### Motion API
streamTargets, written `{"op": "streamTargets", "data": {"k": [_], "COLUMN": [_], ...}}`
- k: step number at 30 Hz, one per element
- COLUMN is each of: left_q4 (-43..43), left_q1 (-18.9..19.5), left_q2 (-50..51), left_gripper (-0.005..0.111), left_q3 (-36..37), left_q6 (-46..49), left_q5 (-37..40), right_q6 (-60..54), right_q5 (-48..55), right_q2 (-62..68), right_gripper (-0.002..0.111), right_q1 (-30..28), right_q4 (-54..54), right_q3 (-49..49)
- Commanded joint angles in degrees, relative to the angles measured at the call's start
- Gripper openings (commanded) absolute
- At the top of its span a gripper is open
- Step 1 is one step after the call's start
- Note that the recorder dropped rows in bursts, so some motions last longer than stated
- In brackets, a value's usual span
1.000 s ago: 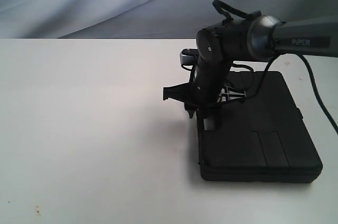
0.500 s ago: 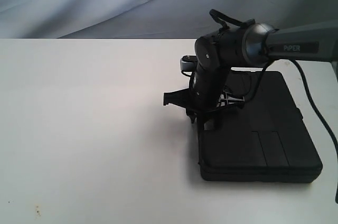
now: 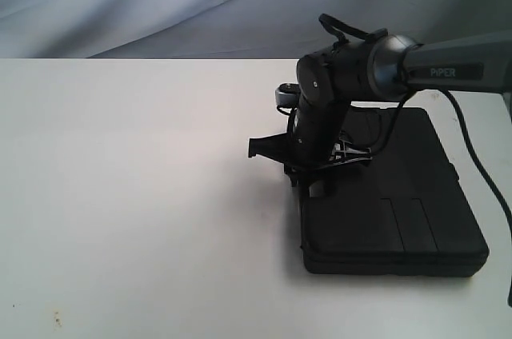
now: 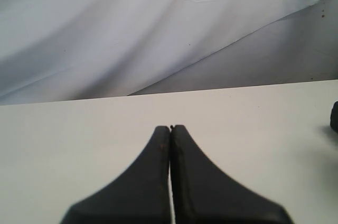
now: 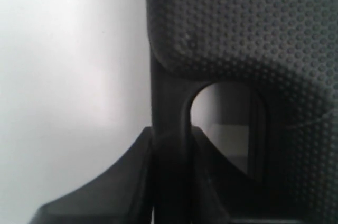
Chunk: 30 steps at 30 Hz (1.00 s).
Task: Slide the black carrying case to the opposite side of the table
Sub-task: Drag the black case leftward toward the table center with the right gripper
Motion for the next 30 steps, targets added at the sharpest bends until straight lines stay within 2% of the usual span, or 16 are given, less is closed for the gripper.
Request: {"op": "streamTargets", "data": {"k": [1, 21, 30], "left_q4": [-0.5, -0.5, -0.5], "left_q1": [0.1, 0.1, 0.1], "left_q2": [-0.2, -0.2, -0.2], "left_gripper": [0.000, 0.000, 0.000], "left_q3": [0.3, 0.3, 0.3], "left_q6": [-0.7, -0.7, -0.7], "left_q5": [-0.6, -0.6, -0.6], "right_q6": [2.9, 10.6, 10.0], "right_q5": [-0.5, -8.7, -5.7], "right_q2": [0.1, 0.5, 7.0], "right_gripper": [0.000, 0.000, 0.000], "right_q1": [0.5, 4.4, 8.5], "right_q4": [1.9, 2.7, 2.7], "right_q3": [-0.4, -0.6, -12.4]}}
